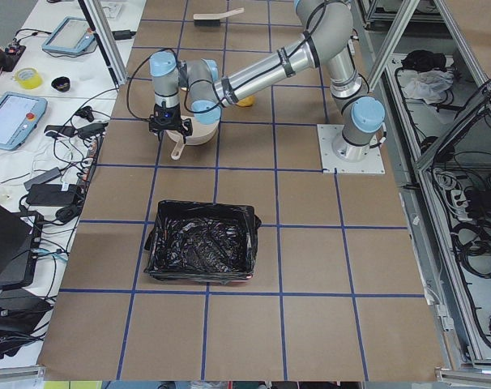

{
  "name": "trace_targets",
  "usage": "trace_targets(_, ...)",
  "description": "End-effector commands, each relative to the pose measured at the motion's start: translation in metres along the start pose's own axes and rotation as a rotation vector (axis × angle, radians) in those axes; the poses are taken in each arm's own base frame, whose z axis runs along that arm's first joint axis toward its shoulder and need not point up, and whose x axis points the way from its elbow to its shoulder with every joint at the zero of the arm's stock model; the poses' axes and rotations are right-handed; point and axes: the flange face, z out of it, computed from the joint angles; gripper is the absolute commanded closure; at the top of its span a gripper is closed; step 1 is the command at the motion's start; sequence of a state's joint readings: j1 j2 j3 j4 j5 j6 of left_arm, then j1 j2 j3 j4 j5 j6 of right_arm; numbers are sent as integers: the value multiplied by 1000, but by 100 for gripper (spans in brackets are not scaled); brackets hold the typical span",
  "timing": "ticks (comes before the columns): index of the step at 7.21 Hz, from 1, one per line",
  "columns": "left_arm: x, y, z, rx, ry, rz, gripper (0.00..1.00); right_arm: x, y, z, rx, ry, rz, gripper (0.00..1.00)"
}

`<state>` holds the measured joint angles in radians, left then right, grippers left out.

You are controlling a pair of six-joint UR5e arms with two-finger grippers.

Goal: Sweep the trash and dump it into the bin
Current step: 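Grasp the white brush handle with the right gripper while left holds dustpan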

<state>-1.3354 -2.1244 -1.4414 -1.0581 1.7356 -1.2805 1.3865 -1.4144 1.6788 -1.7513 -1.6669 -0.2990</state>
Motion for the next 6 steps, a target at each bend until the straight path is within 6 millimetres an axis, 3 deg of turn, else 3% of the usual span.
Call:
trace_targets(1,-3,1,23,23,-75,22,4,26,-10,33,-69,-4,14,0)
trace_targets(2,-5,3,35,17,-100,30,4,37,-10,38,-76,-10,28,0)
trace_targets(4,-10,2,29,23,-126,36,7,43,-11,54,-102,-12,30,0)
trace_targets(6,-8,6,26,-8,-106,57,39,46,0,77,-170,45,23,0)
